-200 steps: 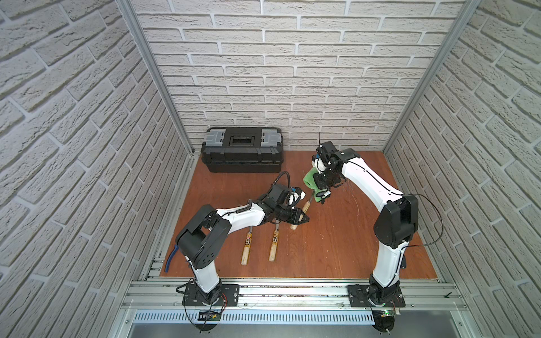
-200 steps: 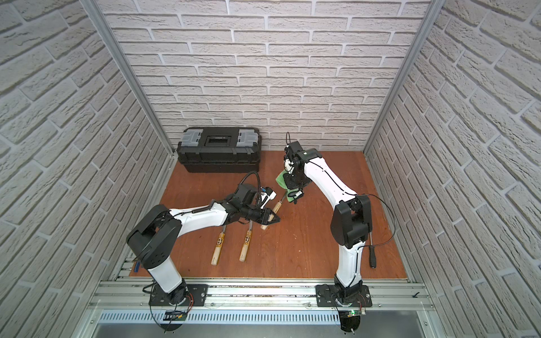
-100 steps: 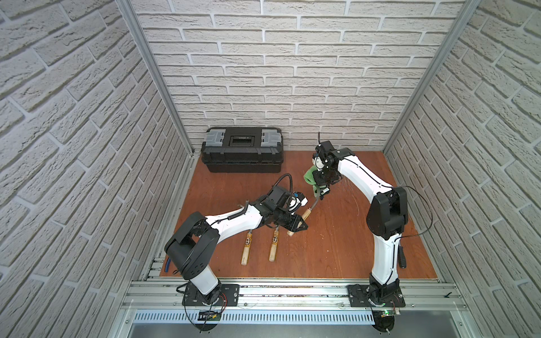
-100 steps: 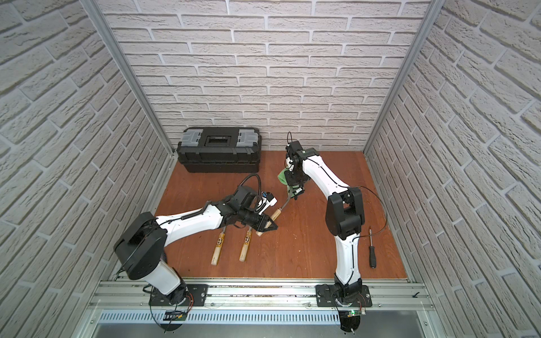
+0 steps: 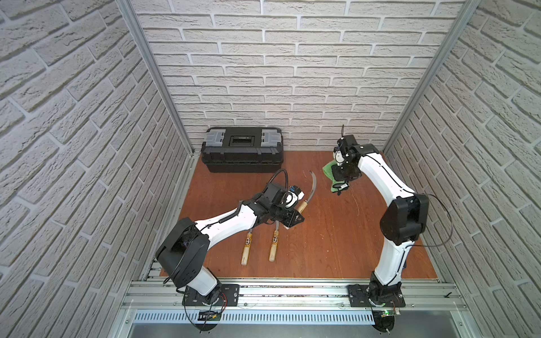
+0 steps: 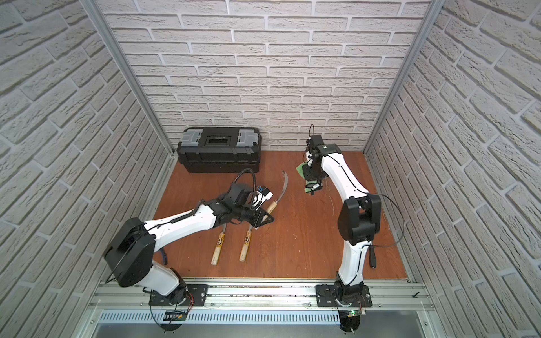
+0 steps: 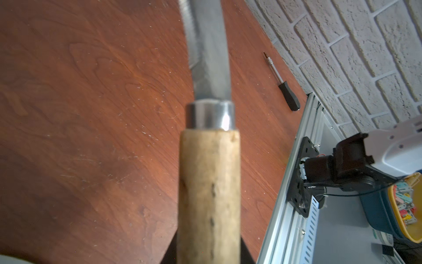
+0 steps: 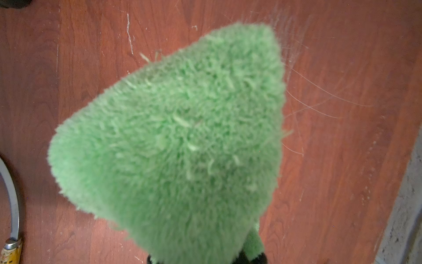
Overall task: Wipe small sickles with rags
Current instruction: Wipe the small sickle, then place the small sickle at the center of the board.
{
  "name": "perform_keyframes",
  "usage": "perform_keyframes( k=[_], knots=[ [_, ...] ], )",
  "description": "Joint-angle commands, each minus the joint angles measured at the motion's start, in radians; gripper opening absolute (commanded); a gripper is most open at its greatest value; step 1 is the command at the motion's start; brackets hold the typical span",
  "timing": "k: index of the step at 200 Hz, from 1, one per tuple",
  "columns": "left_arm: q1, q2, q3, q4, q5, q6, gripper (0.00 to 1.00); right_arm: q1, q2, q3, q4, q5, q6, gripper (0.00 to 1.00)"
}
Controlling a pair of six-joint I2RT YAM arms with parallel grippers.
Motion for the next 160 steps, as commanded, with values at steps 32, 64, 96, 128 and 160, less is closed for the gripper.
perform_keyframes(
  k=[32,64,96,128,160],
  knots=[
    [0.074,0.202,0.183,0.010,-0.028,-0.011,0.00,0.012,-0.243,-0.303,0.100,-0.047,0.045,0.03],
    [0.094,0.369,0.372,-0.079,-0.067,0.012,0.00,0.013,-0.360,-0.508,0.202,-0.106,0.099,0.02],
    [0.112,0.521,0.551,-0.154,-0.094,0.028,0.00,0.013,-0.418,-0.657,0.287,-0.149,0.145,0.03],
    [0.116,0.664,0.745,-0.270,-0.123,0.061,0.00,0.013,-0.430,-0.743,0.338,-0.177,0.168,0.03],
    [0.122,0.767,0.886,-0.356,-0.144,0.071,0.00,0.013,-0.440,-0.799,0.375,-0.199,0.185,0.03]
  ],
)
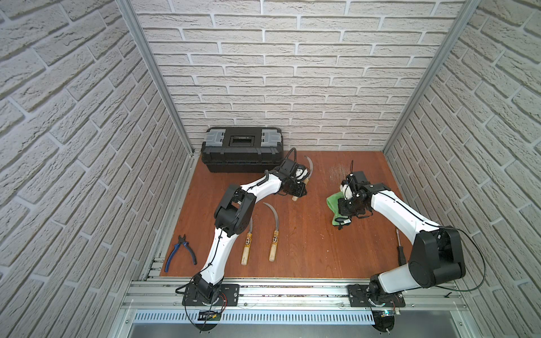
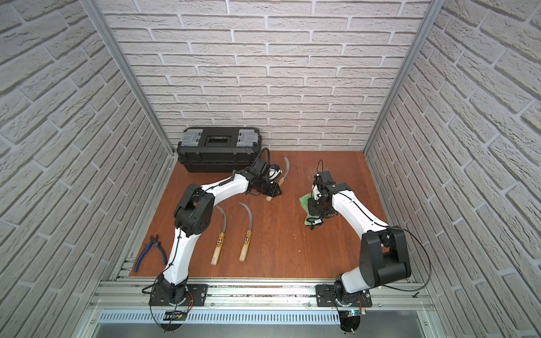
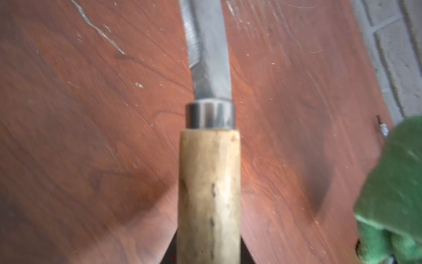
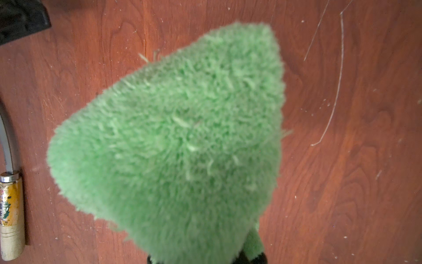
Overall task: Wipe small sickles with rags
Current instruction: Place the small sickle at the center of the board.
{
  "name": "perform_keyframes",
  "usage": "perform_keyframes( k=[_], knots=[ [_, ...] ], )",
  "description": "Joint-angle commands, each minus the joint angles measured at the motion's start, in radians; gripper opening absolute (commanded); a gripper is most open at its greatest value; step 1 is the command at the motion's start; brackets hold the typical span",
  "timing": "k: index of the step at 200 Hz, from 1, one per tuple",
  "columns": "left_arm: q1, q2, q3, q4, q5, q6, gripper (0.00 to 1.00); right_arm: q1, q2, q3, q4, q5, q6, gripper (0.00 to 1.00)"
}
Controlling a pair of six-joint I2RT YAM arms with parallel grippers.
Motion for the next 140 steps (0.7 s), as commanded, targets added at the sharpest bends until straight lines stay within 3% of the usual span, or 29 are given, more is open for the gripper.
perform_keyframes(
  k=[1,50,87,140],
  knots=[
    [0.009,0.052,0.091,-0.100,-0.027,0.036,0.00,0.005,-0.037,-0.031,0.077,-0.036,0.029,0.03],
    [0.028,0.167,0.260,-0.195,-0.044,0.040,0.00,0.006,-0.055,-0.080,0.091,-0.050,0.028,0.03],
    [0.041,0.236,0.367,-0.272,-0.054,0.046,0.09,0.006,-0.079,-0.093,0.093,-0.056,0.031,0.03],
    [0.051,0.267,0.413,-0.307,-0.071,0.053,0.22,0.006,-0.073,-0.092,0.098,-0.056,0.027,0.03]
  ],
)
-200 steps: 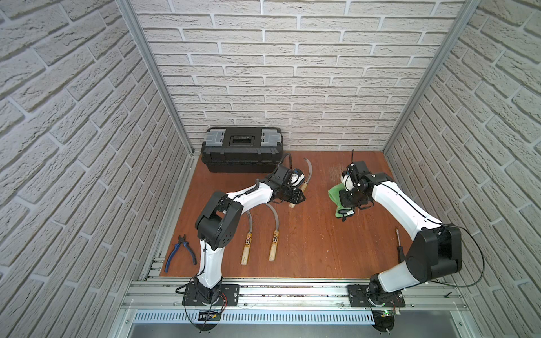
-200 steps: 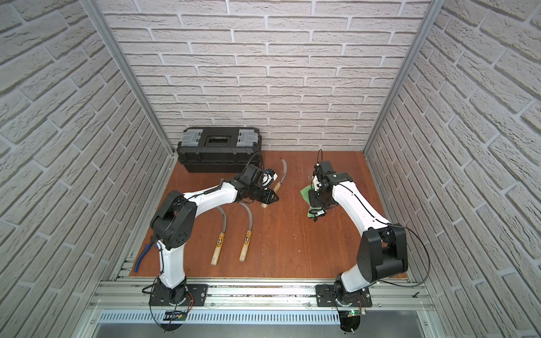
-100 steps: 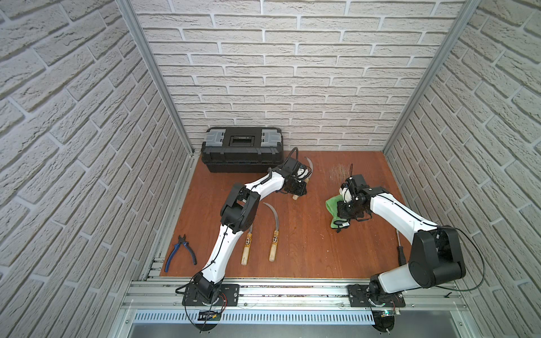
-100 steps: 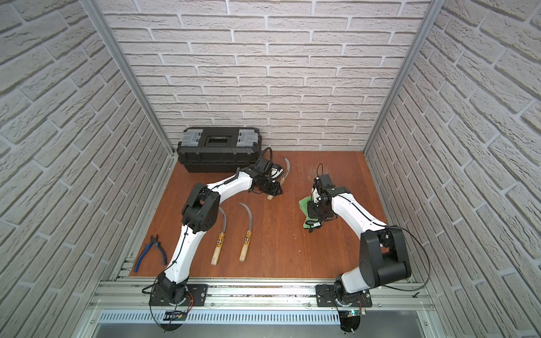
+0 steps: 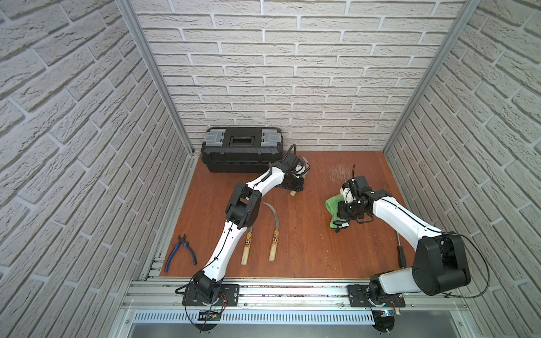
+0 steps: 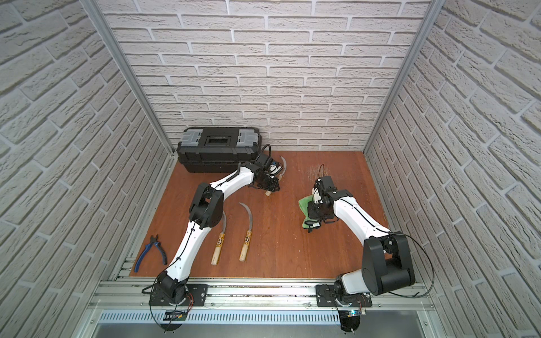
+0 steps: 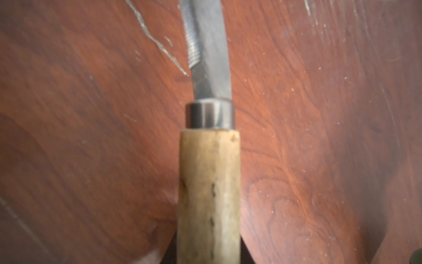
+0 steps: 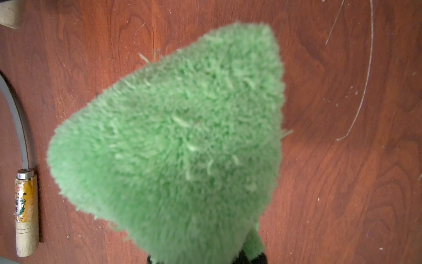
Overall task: Wipe small sickles with rags
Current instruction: Place the small sickle at the center of the board, then pick up the small sickle from the center of the board.
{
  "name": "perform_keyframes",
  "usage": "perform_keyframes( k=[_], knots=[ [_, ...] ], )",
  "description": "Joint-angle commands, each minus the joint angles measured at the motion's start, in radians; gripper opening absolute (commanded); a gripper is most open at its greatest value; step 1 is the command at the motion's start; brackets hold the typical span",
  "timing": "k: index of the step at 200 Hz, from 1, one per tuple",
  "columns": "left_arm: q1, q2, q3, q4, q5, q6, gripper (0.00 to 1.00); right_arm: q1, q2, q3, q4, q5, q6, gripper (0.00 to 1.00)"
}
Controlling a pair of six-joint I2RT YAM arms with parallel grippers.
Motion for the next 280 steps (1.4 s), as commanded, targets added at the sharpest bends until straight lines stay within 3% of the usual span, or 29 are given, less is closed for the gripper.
perform_keyframes(
  k=[1,104,174,220,280],
  knots=[
    [0.009,0.033,0.035,-0.041,-0.013,0.024,0.22,0.006,-0.018,-0.007,0.027,-0.009,0.002,0.03],
    [0.010,0.068,0.097,-0.061,-0.004,0.016,0.30,0.006,0.016,-0.005,0.035,-0.038,-0.003,0.03],
    [0.009,-0.046,0.059,-0.027,-0.007,0.012,0.36,0.005,0.025,-0.002,0.033,-0.053,-0.010,0.03],
    [-0.022,-0.270,-0.134,0.047,-0.048,0.009,0.39,0.004,0.009,0.003,0.013,-0.048,-0.021,0.03],
    [-0.156,-0.697,-0.617,0.116,-0.187,-0.053,0.39,0.005,-0.029,0.001,-0.007,-0.065,-0.054,0.03]
  ],
)
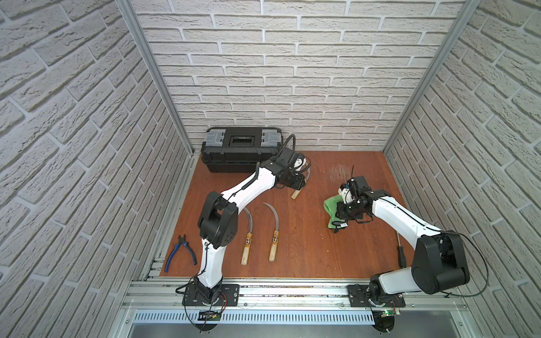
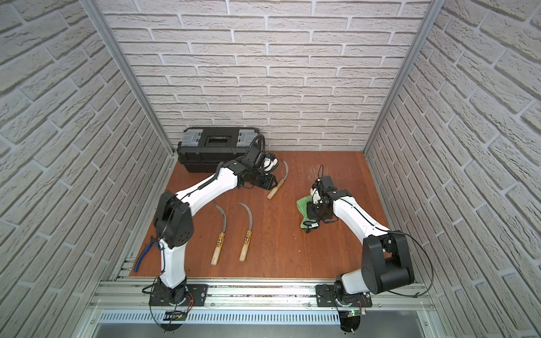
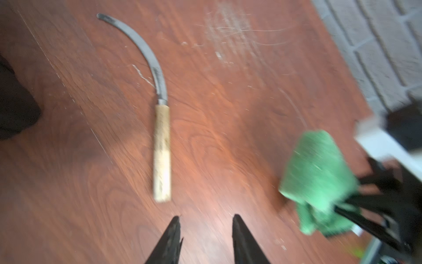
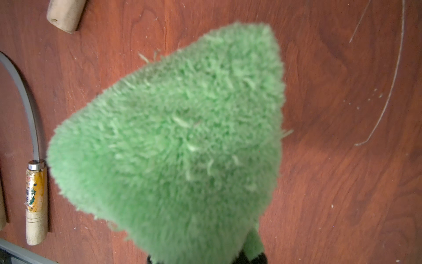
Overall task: Wipe small sickles with rags
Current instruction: Pick up the small sickle from the center of the board.
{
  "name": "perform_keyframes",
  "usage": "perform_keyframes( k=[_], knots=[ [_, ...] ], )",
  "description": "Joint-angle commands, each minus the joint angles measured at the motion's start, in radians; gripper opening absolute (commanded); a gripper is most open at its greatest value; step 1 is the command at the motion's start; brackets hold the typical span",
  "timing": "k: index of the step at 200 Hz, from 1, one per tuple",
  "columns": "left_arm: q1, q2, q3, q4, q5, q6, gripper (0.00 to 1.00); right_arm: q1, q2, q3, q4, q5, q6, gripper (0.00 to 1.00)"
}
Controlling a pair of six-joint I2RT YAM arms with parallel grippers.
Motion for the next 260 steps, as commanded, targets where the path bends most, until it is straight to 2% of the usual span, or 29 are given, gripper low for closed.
perform_keyframes(
  k=[1,57,97,134,173,260],
  knots=[
    [-0.061,-0.131,-0.161,0.025,-0.080,-0.035,0.39,0.005,-0.032,0.002,-0.010,-0.019,-0.029,0.03],
    [-0.242,-0.440,-0.575,-0.011,-0.263,-0.195,0.41,0.008,-0.038,0.035,-0.046,-0.025,-0.052,0.03],
    [-0.313,-0.551,-0.782,0.045,-0.284,-0.316,0.44,0.014,-0.047,0.052,-0.061,-0.026,-0.047,0.03],
    [-0.358,-0.552,-0.837,0.052,-0.298,-0.368,0.45,0.024,-0.046,0.049,-0.063,-0.025,-0.040,0.03],
    [-0.404,-0.540,-0.853,0.018,-0.364,-0.412,0.46,0.034,-0.035,0.043,-0.062,-0.020,-0.032,0.03],
    [-0.425,-0.547,-0.937,0.029,-0.425,-0.477,0.47,0.048,-0.029,0.037,-0.063,-0.014,-0.024,0.03]
  ],
)
